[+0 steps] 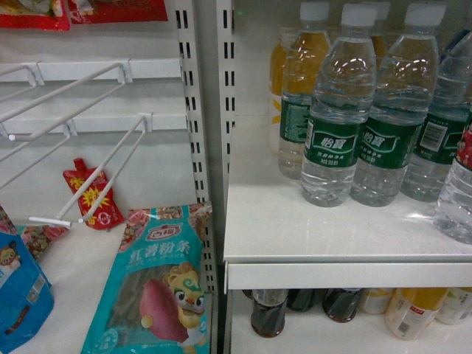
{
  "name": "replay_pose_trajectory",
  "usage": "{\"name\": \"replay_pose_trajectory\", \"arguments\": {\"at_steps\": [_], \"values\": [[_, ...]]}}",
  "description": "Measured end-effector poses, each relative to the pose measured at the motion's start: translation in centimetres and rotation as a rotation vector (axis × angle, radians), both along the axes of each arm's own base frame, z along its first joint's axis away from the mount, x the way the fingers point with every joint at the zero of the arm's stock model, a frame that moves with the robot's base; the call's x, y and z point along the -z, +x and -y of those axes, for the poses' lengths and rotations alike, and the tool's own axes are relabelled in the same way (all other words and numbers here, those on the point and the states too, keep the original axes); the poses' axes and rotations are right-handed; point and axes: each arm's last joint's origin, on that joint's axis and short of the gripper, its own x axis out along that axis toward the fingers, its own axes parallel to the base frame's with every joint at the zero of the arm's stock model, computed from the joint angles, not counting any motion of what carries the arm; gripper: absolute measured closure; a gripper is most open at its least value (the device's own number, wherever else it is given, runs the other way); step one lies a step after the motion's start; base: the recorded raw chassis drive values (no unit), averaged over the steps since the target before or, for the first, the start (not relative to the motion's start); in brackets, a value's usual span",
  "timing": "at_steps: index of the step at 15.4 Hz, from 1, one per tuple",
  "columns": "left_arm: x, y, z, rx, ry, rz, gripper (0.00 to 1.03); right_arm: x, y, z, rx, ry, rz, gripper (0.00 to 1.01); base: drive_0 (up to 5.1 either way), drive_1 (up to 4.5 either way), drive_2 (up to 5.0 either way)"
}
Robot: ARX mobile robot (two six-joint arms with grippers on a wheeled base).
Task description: Move water from second to third shelf
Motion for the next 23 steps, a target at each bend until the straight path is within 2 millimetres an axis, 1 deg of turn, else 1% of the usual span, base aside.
{"name": "replay_pose_trajectory", "arguments": {"at_steps": [1, 2, 3, 5, 8, 10, 13, 16, 17, 18, 19, 20, 23], "values": [[0.0, 0.0, 0.0, 0.000, 0.000, 0.000, 0.05, -0.1, -1.5, 0.0, 0.000, 0.000, 0.013, 0.87, 0.0, 0.00, 0.0], [0.0, 0.0, 0.0, 0.000, 0.000, 0.000, 0.05, 0.0, -2.4, 0.0, 0.000, -0.001, 0.058, 1.00, 0.0, 0.00, 0.0], [0.0, 0.0, 0.0, 0.000, 0.000, 0.000, 0.05, 0.2, -2.7, 0.0, 0.000, -0.004, 0.069, 1.00, 0.0, 0.00, 0.0], [0.0, 0.0, 0.0, 0.000, 0.000, 0.000, 0.05, 1.9, -3.1, 0.0, 0.000, -0.004, 0.035, 0.99, 0.0, 0.00, 0.0], [0.0, 0.0, 0.0, 0.000, 0.000, 0.000, 0.05, 2.5, -3.8, 0.0, 0.000, -0.004, 0.055, 0.99, 0.0, 0.00, 0.0], [0.0, 0.0, 0.0, 0.000, 0.000, 0.000, 0.05, 3.3, -4.1, 0.0, 0.000, -0.004, 0.040, 0.99, 0.0, 0.00, 0.0], [0.0, 0.0, 0.0, 0.000, 0.000, 0.000, 0.05, 3.6, -4.5, 0.0, 0.000, -0.004, 0.053, 0.99, 0.0, 0.00, 0.0], [0.0, 0.0, 0.0, 0.000, 0.000, 0.000, 0.05, 4.4, -4.8, 0.0, 0.000, -0.005, 0.057, 0.99, 0.0, 0.00, 0.0], [0.0, 0.0, 0.0, 0.000, 0.000, 0.000, 0.05, 4.5, -5.1, 0.0, 0.000, -0.004, 0.047, 0.99, 0.0, 0.00, 0.0], [0.0, 0.0, 0.0, -0.001, 0.000, 0.000, 0.05, 4.9, -5.8, 0.0, 0.002, -0.005, 0.023, 0.99, 0.0, 0.00, 0.0], [0.0, 0.0, 0.0, 0.000, 0.000, 0.000, 0.05, 4.4, -6.0, 0.0, 0.001, -0.004, 0.074, 0.99, 0.0, 0.00, 0.0], [0.0, 0.0, 0.0, 0.000, 0.000, 0.000, 0.05, 4.7, -5.9, 0.0, 0.002, -0.005, 0.046, 0.99, 0.0, 0.00, 0.0], [0.0, 0.0, 0.0, 0.000, 0.000, 0.003, 0.05, 4.6, -5.9, 0.0, 0.002, -0.004, 0.058, 0.99, 0.0, 0.00, 0.0]]}}
